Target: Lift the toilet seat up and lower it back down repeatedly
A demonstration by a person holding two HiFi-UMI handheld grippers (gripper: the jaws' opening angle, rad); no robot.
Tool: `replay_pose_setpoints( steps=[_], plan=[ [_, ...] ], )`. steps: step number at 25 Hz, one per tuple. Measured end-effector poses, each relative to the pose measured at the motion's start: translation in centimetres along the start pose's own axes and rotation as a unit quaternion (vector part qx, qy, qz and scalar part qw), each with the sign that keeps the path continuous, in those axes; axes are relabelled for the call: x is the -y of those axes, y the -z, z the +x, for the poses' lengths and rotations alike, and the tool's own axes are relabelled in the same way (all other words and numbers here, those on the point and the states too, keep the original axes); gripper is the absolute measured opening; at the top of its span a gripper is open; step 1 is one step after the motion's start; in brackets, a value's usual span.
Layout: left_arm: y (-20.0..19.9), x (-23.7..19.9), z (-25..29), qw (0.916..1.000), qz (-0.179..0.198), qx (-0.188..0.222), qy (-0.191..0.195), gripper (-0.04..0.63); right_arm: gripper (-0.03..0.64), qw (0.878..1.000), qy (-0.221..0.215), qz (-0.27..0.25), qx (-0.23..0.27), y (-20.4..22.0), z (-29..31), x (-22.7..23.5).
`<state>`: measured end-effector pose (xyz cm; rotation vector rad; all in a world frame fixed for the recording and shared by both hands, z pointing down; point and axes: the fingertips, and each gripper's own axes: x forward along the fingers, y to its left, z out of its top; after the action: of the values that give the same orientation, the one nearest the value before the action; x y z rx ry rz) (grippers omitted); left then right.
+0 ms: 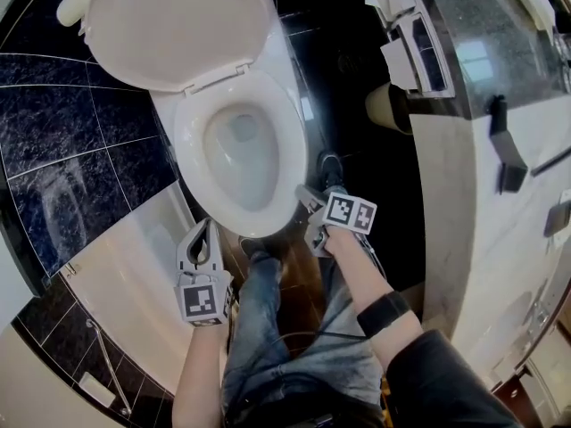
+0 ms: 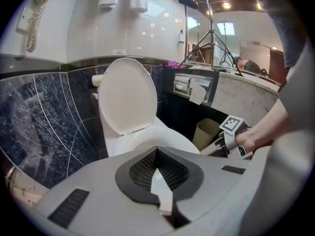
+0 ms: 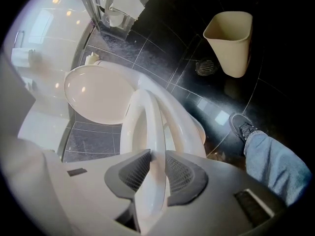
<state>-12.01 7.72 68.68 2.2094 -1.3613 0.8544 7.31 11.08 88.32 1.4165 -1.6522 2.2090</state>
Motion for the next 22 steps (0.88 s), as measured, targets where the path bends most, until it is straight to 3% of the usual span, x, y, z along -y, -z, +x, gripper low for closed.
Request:
replay_pose_setpoints(
  steps=[7, 12, 15, 18, 22],
  plan=[
    [9.9, 2.1, -4.4, 0.995, -0.004, -0.096, 0.026, 0.0, 0.106, 1.0, 0.003, -0.009, -0.023, -0.5, -2.1, -2.7],
    [15.5, 4.7, -2.3, 0.9857, -0.05, -0.153, 0.048, 0.0, 0.101, 1.0, -0.01, 0.001, -0.026, -1.0, -3.4, -4.9],
    [15.0, 6.3, 0.2, 0.984, -0.067, -0.152, 0.066, 0.0, 0.1, 0.999, -0.011, -0.011, -0.029, -1.4, -4.1, -6.4],
    [13.8, 6.1, 1.2, 0.9848, -0.097, -0.135, 0.049, 0.0, 0.097, 0.999, -0.013, -0.015, -0.034, -1.5, -4.3, -7.4],
    [12.1, 5.7, 0.4, 0.9878, -0.106, -0.109, 0.035, 0.0, 0.097, 0.999, -0.024, -0.011, -0.034, -2.0, -5.1, -8.8]
  ],
)
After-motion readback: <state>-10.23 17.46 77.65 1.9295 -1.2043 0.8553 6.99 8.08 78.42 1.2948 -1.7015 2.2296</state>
